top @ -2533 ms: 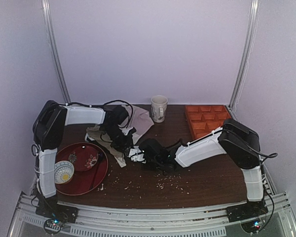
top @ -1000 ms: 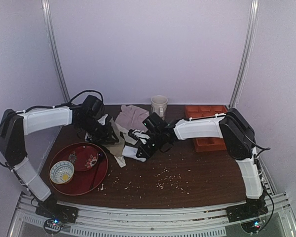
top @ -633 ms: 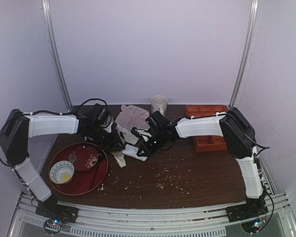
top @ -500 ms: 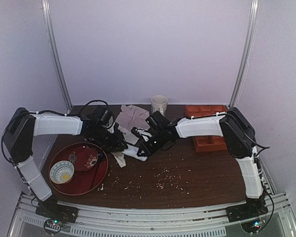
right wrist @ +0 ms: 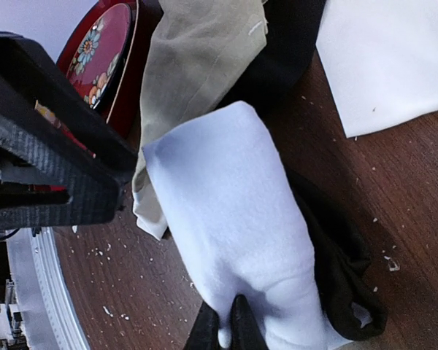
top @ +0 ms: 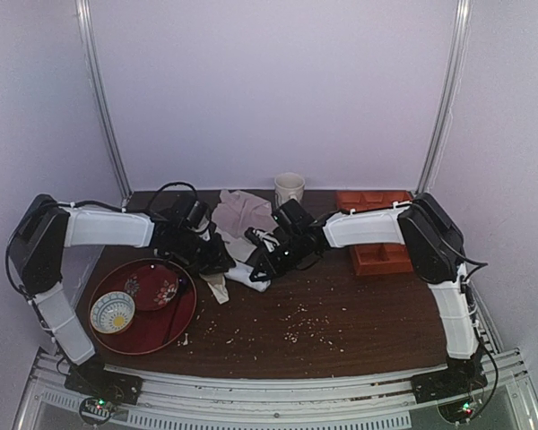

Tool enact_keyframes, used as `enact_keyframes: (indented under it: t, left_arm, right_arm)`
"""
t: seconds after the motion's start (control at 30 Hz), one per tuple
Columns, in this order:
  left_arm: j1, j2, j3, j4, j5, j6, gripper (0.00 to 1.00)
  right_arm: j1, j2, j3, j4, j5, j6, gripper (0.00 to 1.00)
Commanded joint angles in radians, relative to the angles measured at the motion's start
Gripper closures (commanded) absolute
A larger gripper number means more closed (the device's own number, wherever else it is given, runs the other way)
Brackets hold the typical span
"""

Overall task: Roll the underwear
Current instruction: Roll the underwear at the center of the board.

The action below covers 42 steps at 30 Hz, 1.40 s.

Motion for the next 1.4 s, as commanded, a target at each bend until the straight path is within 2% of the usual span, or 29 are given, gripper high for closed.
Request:
enact_keyframes:
  t: [0.0,0.17,0.27,0.4,0.53,0.67,0.73,0.77,1.1,1.37]
  left_arm:
    - [-0.025,-0.049,-0.018,0.057,-0.03,-0.04,0.68]
    - [-0.052,-0.049,-0.06,0.113,-0.043,-0.085,0.66]
    - [-0.066,-0.049,-0.098,0.153,-0.053,-0.113,0.6]
    - [-0.077,-0.042,-0.149,0.244,-0.064,-0.161,0.58]
    - [-0.079,-0.034,-0.201,0.35,-0.068,-0.211,0.45]
    - [-0.081,-0.006,-0.251,0.485,-0.068,-0.294,0.4]
    - [-0.086,0.009,-0.285,0.581,-0.071,-0.349,0.28]
    - [-0.09,0.016,-0.297,0.618,-0.078,-0.37,0.27]
    - [-0.141,0.069,-0.342,0.788,-0.194,-0.487,0.26]
    - [-0.151,0.077,-0.362,0.833,-0.295,-0.54,0.25]
  right_arm:
    - [-0.037,0.058,-0.025,-0.013,-0.064,0.102,1.0]
    - [-0.051,0.071,-0.013,-0.015,-0.091,0.129,1.0]
    - [-0.059,0.084,-0.004,-0.027,-0.1,0.142,1.0]
    - [-0.061,0.081,-0.017,-0.021,-0.108,0.148,1.0]
    - [-0.062,0.078,-0.02,-0.026,-0.103,0.144,1.0]
    - [-0.062,0.072,-0.032,-0.014,-0.102,0.15,1.0]
    - [-0.061,0.067,-0.043,-0.003,-0.101,0.157,1.0]
    - [-0.062,0.067,-0.046,0.001,-0.1,0.161,1.0]
    - [-0.064,0.062,-0.074,0.04,-0.125,0.187,1.0]
    - [-0.064,0.061,-0.082,0.052,-0.144,0.191,1.0]
